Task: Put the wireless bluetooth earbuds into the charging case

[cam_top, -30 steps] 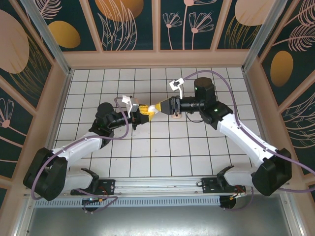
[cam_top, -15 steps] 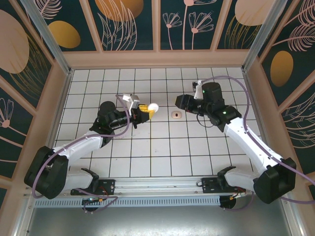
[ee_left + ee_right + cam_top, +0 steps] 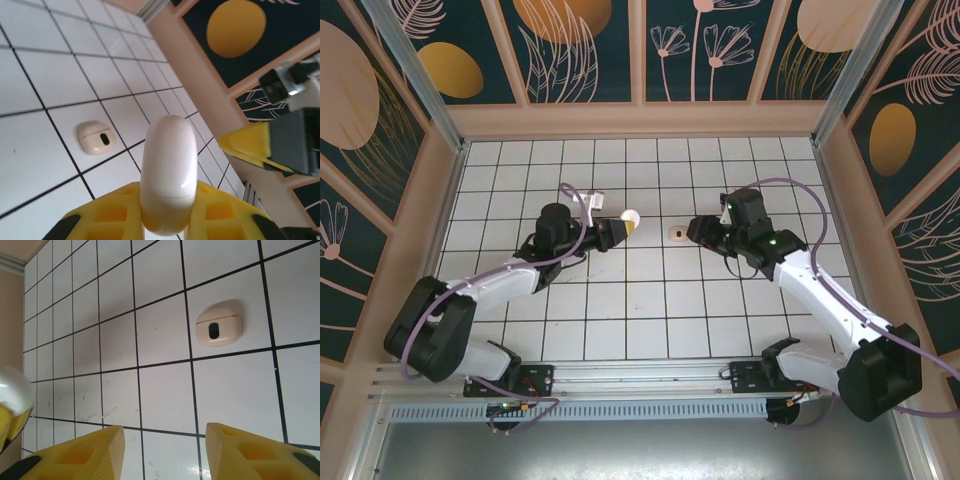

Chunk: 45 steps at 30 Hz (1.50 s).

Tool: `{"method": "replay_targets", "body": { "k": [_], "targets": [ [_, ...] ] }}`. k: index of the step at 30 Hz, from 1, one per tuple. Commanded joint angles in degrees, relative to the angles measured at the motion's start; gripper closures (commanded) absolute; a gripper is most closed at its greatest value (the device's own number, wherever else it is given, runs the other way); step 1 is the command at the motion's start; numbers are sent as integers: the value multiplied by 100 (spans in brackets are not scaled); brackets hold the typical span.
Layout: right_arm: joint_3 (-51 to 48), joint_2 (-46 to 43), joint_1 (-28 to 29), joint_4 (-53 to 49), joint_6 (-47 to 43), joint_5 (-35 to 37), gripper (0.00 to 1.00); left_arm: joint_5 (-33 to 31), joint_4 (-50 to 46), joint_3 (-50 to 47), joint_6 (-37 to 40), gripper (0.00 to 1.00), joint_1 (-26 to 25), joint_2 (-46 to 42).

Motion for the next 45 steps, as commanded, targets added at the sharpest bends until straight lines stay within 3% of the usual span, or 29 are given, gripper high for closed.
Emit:
{"method": "replay_targets", "body": {
  "k": [1, 18, 32, 45],
  "targets": [
    [-146, -240, -25, -13, 134, 208, 53, -138, -385, 491, -475, 89, -159, 325],
    [-536, -861, -29, -199, 310, 324, 54, 23, -1840, 2192, -629, 86, -822, 2532],
    [-537, -1035, -24, -412, 341, 416, 54, -440, -2512, 2759, -351, 84, -766, 3112],
    [-617, -1099, -23, -394, 394, 436, 54, -678, -2628, 2593, -341, 82, -398, 3089]
  ]
}}
